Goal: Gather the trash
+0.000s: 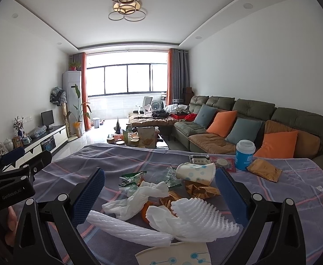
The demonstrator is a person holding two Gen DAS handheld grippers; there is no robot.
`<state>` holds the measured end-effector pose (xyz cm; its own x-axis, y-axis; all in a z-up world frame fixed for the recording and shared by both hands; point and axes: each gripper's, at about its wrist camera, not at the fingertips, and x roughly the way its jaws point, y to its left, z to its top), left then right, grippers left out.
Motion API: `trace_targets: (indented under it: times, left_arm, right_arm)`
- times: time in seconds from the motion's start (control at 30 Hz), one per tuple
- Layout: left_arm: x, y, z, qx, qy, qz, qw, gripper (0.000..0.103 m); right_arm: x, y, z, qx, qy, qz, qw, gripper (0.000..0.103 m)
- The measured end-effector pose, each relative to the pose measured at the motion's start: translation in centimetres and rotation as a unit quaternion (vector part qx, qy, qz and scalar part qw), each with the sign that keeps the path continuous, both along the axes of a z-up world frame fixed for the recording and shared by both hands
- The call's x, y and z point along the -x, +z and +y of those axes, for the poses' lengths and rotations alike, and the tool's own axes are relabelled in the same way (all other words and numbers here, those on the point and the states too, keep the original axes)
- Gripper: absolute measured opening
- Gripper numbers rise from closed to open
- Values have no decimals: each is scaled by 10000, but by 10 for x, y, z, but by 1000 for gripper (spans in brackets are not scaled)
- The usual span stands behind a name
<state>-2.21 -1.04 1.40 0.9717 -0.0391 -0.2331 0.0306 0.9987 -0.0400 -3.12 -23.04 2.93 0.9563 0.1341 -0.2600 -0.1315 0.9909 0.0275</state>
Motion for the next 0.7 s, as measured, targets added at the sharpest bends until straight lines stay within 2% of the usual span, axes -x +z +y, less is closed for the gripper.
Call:
trace_targets:
  times: [0.43,0.6,0.7]
  left_arm:
    - [2,3,-2,-46,-145,72,9999,100]
    - [-3,0,-3,11,-388,256,9989,100]
    - [-6,-3,-8,20,-718,407,9966,100]
  right_arm:
    - [-1,1,-9,-64,-33,56,10000,99]
    - [-1,-1,-17,-57,-73,123,9999,99]
    - [-2,-3,-31,-158,-66,282,9995,99]
